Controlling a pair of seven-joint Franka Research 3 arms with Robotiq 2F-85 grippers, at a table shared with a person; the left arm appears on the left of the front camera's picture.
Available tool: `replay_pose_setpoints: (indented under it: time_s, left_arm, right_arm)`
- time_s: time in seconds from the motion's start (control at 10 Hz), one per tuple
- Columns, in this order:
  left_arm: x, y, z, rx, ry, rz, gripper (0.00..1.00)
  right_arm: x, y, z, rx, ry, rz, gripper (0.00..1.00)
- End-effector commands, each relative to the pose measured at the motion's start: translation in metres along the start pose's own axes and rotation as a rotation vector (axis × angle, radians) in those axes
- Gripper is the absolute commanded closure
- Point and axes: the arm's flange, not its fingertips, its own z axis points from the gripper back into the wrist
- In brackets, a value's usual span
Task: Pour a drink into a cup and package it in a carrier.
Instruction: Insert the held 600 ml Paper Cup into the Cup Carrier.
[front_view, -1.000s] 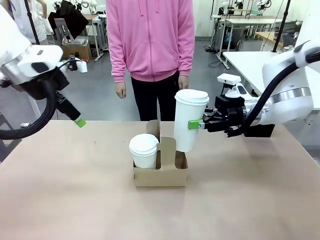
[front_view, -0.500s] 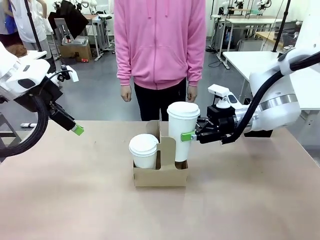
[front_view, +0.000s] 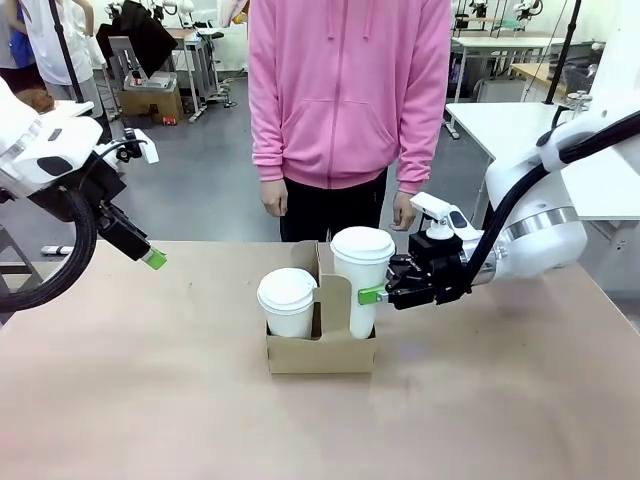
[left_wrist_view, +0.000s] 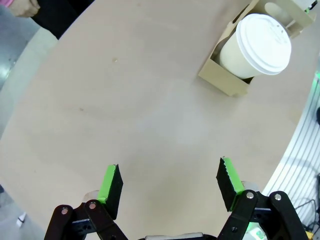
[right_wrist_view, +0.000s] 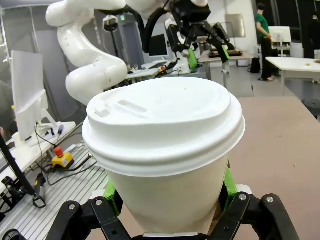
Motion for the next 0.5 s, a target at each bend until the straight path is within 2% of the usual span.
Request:
replay_pose_setpoints:
  time_s: [0.0,0.4]
  left_arm:
    - [0.0,0.001,0.002,0.007,0.011,-0.005,0.06]
    - [0.0,0.001,0.002,0.007,0.011,-0.005,0.06]
  right_arm:
    - [-0.007,-0.004,-0.004,0.007,0.016,0.032,0.13]
    - [-0.032,-0.008,-0.007,0.025,0.061,0.072,0.13]
